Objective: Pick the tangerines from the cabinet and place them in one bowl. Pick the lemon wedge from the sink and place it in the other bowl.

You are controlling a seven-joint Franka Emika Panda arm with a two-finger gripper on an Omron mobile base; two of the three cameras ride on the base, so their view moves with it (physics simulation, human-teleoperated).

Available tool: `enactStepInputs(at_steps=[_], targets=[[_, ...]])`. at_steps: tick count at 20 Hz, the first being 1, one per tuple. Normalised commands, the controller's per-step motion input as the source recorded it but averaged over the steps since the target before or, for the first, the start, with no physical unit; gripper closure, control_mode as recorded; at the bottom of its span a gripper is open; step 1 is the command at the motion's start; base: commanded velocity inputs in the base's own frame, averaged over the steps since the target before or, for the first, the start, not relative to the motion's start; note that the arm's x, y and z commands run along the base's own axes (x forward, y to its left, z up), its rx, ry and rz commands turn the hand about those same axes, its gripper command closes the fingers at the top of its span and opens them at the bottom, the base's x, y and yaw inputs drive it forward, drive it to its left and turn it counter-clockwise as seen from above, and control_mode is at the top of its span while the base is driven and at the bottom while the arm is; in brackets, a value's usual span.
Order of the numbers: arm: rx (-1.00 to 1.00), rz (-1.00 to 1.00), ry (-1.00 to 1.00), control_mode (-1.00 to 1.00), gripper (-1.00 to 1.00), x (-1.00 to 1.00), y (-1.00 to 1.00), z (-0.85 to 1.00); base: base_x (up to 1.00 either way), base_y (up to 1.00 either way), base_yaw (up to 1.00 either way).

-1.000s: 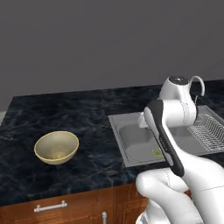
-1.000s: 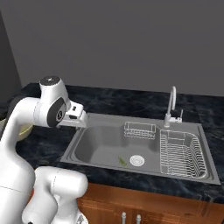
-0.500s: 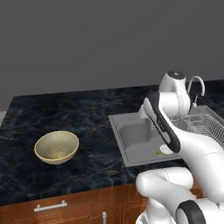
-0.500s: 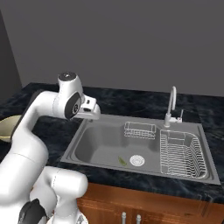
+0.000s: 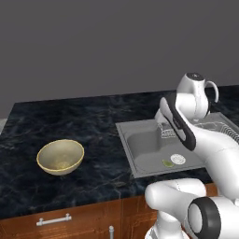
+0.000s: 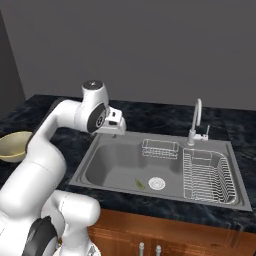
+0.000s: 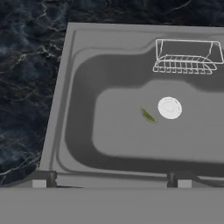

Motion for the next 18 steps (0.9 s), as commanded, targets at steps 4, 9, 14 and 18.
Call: enactStepInputs(at_steps=[4, 9, 14, 18], targets=[[0.00, 0.00, 0.00, -1.00, -1.00, 0.08, -0.09, 0.00, 0.00, 0.00, 0.00], [0.00, 0.00, 0.00, -1.00, -1.00, 0.02, -0.06, 0.00, 0.00, 0.00, 0.00], [0.00, 0.00, 0.00, -1.00, -1.00, 0.00, -0.01, -0.03, 0.00, 0.00, 0.00], [0.00, 0.00, 0.00, -1.00, -1.00, 0.12, 0.00, -0.13, 0.00, 0.00, 0.00]])
